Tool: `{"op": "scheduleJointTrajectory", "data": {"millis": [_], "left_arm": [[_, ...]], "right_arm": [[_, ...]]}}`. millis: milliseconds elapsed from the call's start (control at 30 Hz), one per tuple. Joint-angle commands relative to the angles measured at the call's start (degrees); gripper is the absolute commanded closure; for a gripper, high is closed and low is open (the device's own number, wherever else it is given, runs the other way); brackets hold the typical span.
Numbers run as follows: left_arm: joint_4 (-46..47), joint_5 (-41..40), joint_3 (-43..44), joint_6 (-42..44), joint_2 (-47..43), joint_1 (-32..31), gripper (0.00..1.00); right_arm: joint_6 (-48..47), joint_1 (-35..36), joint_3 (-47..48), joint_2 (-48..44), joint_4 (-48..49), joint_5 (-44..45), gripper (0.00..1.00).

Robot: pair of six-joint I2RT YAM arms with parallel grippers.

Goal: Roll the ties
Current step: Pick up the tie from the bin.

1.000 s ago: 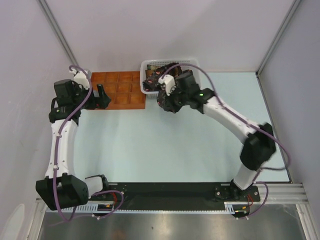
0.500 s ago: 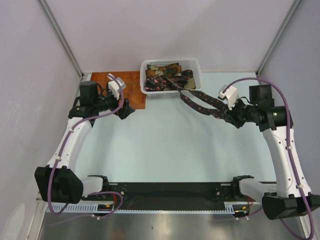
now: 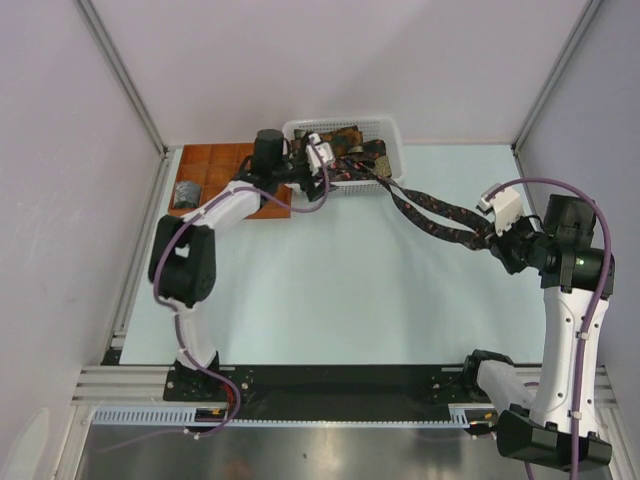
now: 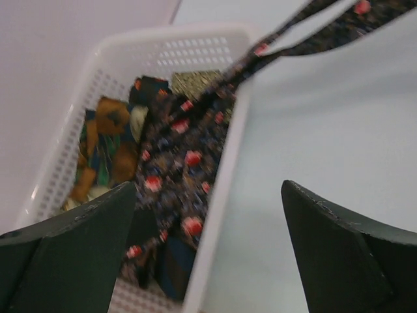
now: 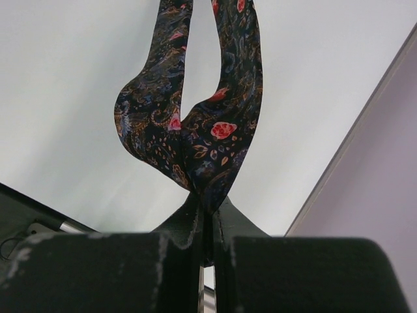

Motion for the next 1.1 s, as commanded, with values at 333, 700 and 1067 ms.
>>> {"op": "scheduleJointTrajectory", "data": {"millis": [333, 700, 1067], "left_arm": [[5.14, 4.59, 24.89, 13.52, 19.97, -9.63, 0.01], [-1.71, 3.97, 34.22, 21.17, 28.59, -12.79, 0.14], [2.41, 4.41, 23.08, 23.46, 22.45, -12.44, 0.00]], "right_arm": [[0.29, -0.34, 2.76, -2.71, 0.11, -3.34, 1.00], [-0.16, -0.25, 2.14, -5.62, 1.51, -3.08, 1.00], [0.20, -0.25, 1.53, -6.32, 2.39, -1.67, 1.00]]}}
